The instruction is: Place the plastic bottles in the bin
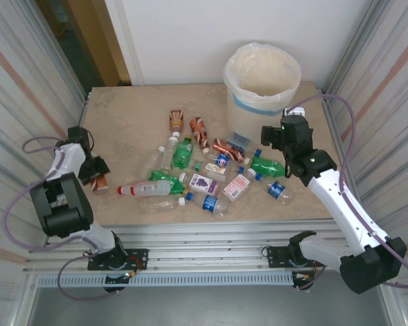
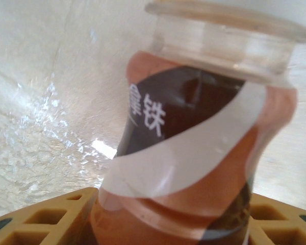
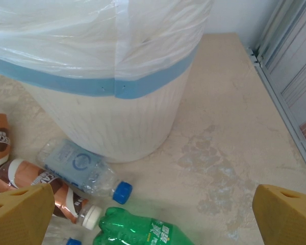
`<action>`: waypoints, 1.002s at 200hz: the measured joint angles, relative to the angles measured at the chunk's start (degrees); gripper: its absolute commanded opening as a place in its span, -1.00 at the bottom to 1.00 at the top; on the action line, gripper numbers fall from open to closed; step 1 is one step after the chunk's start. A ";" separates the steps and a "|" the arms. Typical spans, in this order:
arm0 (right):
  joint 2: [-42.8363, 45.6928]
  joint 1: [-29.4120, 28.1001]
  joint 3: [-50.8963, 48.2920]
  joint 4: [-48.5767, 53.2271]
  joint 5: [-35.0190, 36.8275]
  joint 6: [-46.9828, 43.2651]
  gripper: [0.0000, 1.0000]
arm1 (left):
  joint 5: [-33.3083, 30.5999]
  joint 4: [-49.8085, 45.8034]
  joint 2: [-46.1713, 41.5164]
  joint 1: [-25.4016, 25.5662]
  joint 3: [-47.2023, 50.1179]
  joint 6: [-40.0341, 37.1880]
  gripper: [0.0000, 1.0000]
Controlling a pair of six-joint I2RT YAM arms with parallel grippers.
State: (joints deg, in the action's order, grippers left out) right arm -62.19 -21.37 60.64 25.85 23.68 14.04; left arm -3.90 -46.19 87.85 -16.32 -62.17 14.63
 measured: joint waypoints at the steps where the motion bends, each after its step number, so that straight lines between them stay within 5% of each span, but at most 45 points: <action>1: 0.00 -0.02 0.00 0.00 -0.11 0.07 0.96 | 0.02 0.02 -0.20 0.15 0.00 0.07 -0.20; 70: 1.36 -0.04 2.71 1.33 -9.70 0.96 0.96 | 4.66 7.17 -16.33 19.87 0.09 2.51 -0.21; 141: -4.66 -0.96 14.01 1.14 -34.47 6.27 0.86 | 4.22 25.51 -24.30 46.60 5.35 0.48 -0.28; 200: -12.66 -7.96 21.38 -1.33 -48.52 9.62 0.66 | 6.19 39.36 -23.54 54.75 7.48 -0.94 -0.28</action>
State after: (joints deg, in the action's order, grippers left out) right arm -74.85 -29.32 82.02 24.51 -24.84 23.66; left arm 2.28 -6.83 64.31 38.44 -54.70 13.69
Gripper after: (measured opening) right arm 0.854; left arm 0.541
